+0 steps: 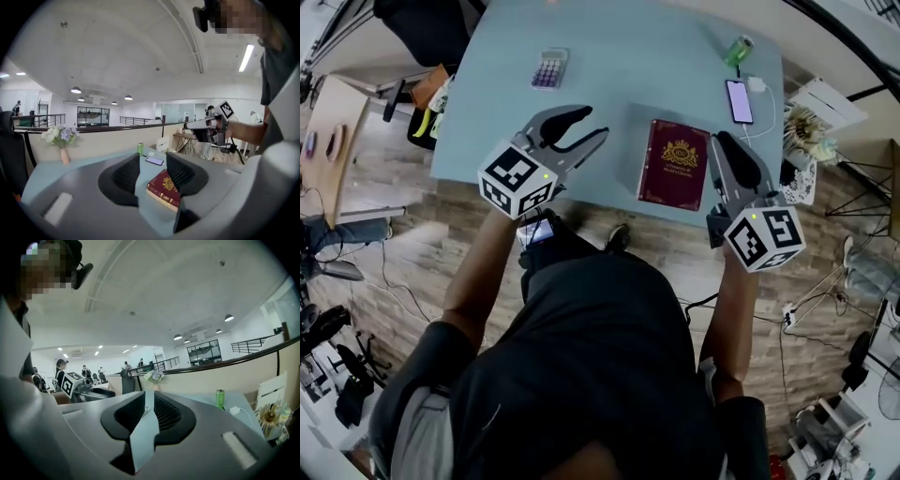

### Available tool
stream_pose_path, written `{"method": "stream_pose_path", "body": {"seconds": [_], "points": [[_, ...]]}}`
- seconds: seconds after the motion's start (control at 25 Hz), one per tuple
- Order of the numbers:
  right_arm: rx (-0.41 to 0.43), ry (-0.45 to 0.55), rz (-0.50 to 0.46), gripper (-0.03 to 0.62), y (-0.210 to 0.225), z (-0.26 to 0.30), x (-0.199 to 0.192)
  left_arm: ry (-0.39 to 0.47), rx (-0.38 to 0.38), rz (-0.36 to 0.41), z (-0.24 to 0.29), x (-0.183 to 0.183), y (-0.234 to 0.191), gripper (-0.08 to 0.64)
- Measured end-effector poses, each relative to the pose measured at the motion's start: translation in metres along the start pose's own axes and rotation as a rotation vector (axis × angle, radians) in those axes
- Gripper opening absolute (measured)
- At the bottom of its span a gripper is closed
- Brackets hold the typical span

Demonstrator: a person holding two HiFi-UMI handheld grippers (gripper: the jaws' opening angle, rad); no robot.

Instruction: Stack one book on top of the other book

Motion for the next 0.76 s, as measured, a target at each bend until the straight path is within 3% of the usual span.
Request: {"method": "stream_pose_path", "body": {"seconds": [0.28,0.76], "points": [[-0.005,0.002,-0.054,0.063,-0.012,-0.012,0.017,0.034,0.067,0.037,-0.043,0.007,-0.002,0.227],[-0.05,-0.008,-0.056,0.063,-0.001,-0.027,0.021,0.053,0.069,0.014,-0.051,0.006,0.001,0.227]]}}
Point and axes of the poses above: the fingertips, and each gripper's own axes: z forward along the fingers, y to its right, x out of its top, the point moved 6 cm from there along -z, backward along the fingers, and after that the axes turned 13 degrees about -y, right-handed, at the moved point
